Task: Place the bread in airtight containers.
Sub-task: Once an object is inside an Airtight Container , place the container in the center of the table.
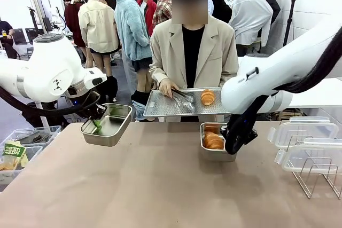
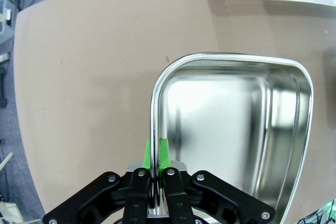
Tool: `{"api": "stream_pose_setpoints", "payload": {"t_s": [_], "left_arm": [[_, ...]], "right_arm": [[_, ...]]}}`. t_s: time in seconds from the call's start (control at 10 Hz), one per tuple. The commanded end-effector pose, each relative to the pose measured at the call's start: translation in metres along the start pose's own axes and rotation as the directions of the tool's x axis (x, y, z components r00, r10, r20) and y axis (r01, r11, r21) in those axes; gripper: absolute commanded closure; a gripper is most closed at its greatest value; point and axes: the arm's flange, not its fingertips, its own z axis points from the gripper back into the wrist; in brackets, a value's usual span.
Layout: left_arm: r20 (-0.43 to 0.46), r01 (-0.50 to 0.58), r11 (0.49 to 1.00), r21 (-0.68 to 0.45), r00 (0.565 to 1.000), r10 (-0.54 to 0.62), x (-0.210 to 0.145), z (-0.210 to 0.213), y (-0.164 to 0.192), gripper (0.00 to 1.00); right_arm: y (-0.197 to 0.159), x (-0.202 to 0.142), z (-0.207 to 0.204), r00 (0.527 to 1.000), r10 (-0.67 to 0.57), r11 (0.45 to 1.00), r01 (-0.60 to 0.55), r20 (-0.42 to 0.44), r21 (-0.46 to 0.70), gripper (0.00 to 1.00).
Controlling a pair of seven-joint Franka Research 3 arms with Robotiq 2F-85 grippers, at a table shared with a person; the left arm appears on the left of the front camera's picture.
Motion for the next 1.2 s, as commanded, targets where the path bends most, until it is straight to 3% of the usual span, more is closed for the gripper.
{"api": "stream_pose_setpoints", "payload": {"t_s": [0.0,0.1,0.6,0.7,1.1], "left_arm": [[0.018,0.013,1.0,0.001,1.0,-0.013,-0.002,0.003,0.002,1.0],[0.018,0.013,1.0,0.001,1.0,-0.013,-0.002,0.003,0.002,1.0],[0.018,0.013,1.0,0.001,1.0,-0.013,-0.002,0.003,0.002,1.0],[0.018,0.013,1.0,0.001,1.0,-0.013,-0.002,0.003,0.002,1.0],[0.018,0.013,1.0,0.001,1.0,-0.013,-0.002,0.003,0.002,1.0]], "right_arm": [[0.004,0.0,-0.015,0.999,0.024,1.0,-0.024,0.021,-0.018,1.0],[0.007,0.002,-0.022,1.0,0.007,0.999,-0.006,0.015,-0.044,1.0],[0.004,-0.01,-0.002,1.0,-0.01,0.999,0.011,0.022,-0.043,0.07],[0.001,-0.017,0.017,0.999,0.013,1.0,-0.012,0.038,-0.021,0.0],[-0.008,-0.039,0.121,0.989,0.107,0.993,-0.111,0.105,0.035,0.0]]}}
